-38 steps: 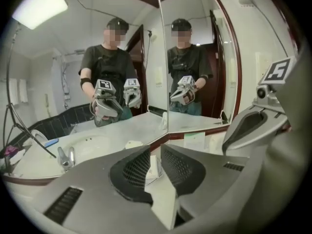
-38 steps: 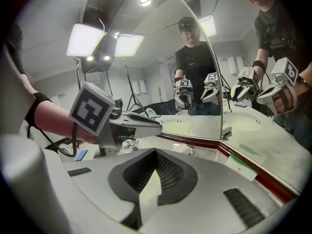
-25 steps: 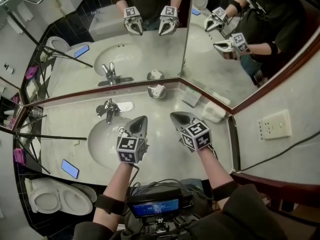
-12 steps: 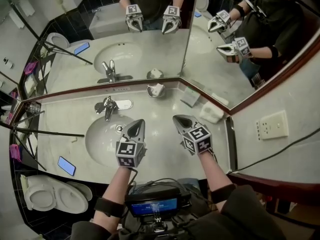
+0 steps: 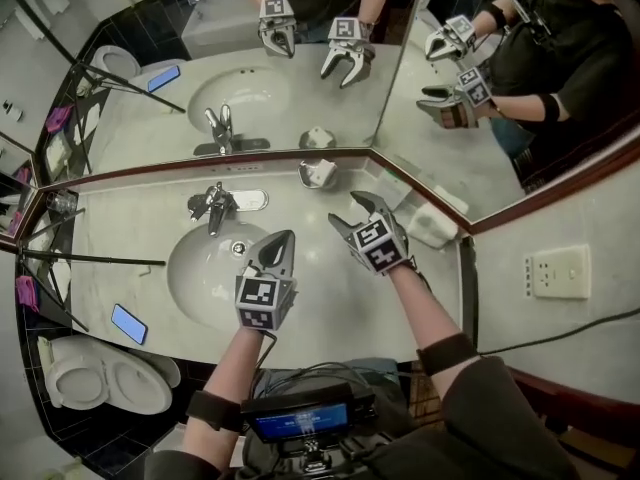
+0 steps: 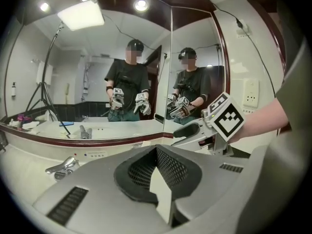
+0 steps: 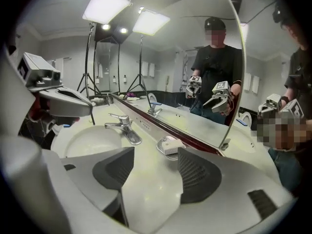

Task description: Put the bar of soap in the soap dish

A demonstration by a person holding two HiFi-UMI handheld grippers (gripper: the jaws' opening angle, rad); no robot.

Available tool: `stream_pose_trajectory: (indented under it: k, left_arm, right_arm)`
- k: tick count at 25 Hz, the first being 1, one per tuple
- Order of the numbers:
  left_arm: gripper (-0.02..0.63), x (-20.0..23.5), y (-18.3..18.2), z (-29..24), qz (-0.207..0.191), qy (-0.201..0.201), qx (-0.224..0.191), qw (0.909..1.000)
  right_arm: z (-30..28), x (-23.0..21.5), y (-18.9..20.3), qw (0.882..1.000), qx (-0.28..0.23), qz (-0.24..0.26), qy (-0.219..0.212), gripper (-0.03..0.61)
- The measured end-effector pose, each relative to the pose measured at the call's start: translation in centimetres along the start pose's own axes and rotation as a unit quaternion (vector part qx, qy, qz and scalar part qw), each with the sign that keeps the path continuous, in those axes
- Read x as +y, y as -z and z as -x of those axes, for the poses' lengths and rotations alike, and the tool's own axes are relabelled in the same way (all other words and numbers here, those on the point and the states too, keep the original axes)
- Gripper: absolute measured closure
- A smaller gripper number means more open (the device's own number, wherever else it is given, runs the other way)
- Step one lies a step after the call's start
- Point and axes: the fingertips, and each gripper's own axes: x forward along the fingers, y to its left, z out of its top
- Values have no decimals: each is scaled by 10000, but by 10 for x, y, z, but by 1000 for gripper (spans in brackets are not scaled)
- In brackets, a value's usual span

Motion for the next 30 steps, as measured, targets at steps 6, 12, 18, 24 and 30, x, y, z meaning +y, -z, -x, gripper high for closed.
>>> stream_pose_trajectory:
  k: [6, 12, 18, 24, 30]
  left_arm:
    - [611, 12, 5, -9, 77, -84, 41, 9999]
    - [611, 23, 16, -13, 187, -143, 115, 9997]
    - [611, 34, 35, -8, 336, -230, 243, 9989]
    - [611, 39, 41, -5, 409, -263, 296, 9984]
    - [611, 36, 41, -3, 386, -241, 273, 9986]
  right_arm:
    - [-70, -32, 1, 9978, 574, 325, -73, 153]
    - [-117, -52, 10, 9950, 932, 333, -117, 153]
    - [-146, -55, 17, 9937, 1075, 291, -105, 155]
    - [-151, -54, 20, 9928, 1153, 262, -175, 256]
    - [-139, -55, 15, 9949, 981, 182, -126, 259]
